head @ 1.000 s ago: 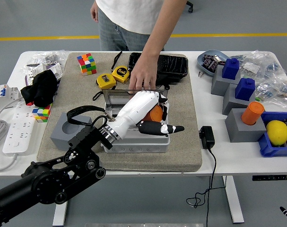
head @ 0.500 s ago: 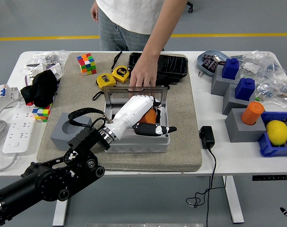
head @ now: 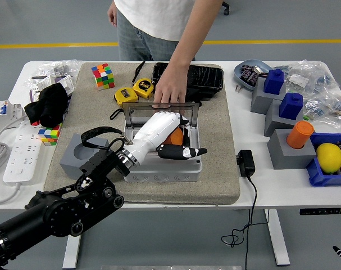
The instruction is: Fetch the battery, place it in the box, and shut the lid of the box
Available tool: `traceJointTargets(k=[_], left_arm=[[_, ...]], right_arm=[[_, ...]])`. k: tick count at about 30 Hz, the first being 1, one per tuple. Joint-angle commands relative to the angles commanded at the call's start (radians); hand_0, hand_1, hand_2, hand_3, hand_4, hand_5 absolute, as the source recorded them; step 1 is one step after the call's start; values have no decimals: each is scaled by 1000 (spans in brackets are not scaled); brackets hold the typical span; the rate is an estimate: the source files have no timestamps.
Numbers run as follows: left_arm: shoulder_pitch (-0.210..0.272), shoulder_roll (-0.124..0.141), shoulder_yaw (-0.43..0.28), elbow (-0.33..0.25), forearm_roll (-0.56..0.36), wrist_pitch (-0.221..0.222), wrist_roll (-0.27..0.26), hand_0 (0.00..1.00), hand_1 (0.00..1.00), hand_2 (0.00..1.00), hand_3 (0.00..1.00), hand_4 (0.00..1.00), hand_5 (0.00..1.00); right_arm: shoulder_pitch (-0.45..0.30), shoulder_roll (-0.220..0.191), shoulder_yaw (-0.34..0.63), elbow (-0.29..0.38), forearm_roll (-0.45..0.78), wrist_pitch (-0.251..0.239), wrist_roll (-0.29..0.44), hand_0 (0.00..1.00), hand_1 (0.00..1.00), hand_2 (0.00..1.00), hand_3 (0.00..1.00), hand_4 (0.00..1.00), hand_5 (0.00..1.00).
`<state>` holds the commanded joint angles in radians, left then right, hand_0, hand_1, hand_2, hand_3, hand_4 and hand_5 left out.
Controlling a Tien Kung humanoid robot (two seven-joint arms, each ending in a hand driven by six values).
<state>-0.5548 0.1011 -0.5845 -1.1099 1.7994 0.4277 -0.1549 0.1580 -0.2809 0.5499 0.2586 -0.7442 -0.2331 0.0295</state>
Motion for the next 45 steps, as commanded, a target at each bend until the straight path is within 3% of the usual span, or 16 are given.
traceJointTargets(k=[2,3,8,9,14,15,20,21,26,27,31,33,38,39,44,45], left_arm=[[-2,1,-4,-1,4,0,-5,29,2,2,2,937,624],[-3,2,-6,-1,6,1,-11,74,2,43,65,953,631],[-8,7,-9,-2,10,-3,-27,74,2,43,65,953,631],[-8,8,-10,-2,9,-3,-29,130,40,92,239,992,660],[-8,10,-16,-5,15,-20,-33,130,40,92,239,992,660],[-9,11,-16,-4,15,-25,-33,228,208,202,504,998,686],[-8,14,-18,-4,19,-43,-32,228,208,202,504,998,686],[-8,15,-19,-5,22,-46,-31,405,489,407,593,998,716],[-6,22,-22,-16,28,-63,-27,405,489,407,593,998,716],[-4,24,-22,-23,32,-71,-23,820,676,612,639,998,767],[1,40,-21,-64,60,-112,3,820,676,612,639,998,767],[10,54,-27,-108,76,-159,29,882,701,637,671,998,745],[38,103,-39,-263,55,-275,97,882,701,637,671,998,745],[44,114,-46,-304,43,-305,116,756,653,610,626,998,734],[66,135,-119,-512,-76,-491,244,756,653,610,626,998,734],[68,133,-139,-551,-115,-530,277,529,610,584,585,998,746]], right_arm=[[1,0,0,0,0,0,0,822,801,766,773,998,998],[2,0,1,1,-1,1,0,823,801,766,773,998,998],[3,0,2,1,-1,2,0,823,801,766,773,998,998],[2,0,2,0,-1,2,0,823,801,766,774,998,998],[0,0,3,0,0,1,-1,823,801,766,774,998,998],[-1,0,3,0,-1,1,-1,823,801,766,774,998,998],[0,0,7,1,-4,2,-1,823,801,766,774,998,998],[0,0,7,1,-4,2,-1,823,801,766,773,998,998],[0,0,8,1,-3,2,-1,823,801,766,773,998,998],[-1,0,9,0,-3,2,-1,823,801,765,773,998,998],[-2,0,8,1,-3,4,-2,823,801,765,773,998,998],[-3,1,9,1,-4,5,-3,824,800,765,773,998,998],[-6,1,11,1,-4,5,-3,824,800,765,773,998,998],[-7,1,11,1,-3,5,-3,824,801,764,772,998,998],[-8,0,11,2,-3,6,-3,824,801,764,772,998,998],[-7,0,11,2,-3,6,-3,825,798,763,773,998,998]])
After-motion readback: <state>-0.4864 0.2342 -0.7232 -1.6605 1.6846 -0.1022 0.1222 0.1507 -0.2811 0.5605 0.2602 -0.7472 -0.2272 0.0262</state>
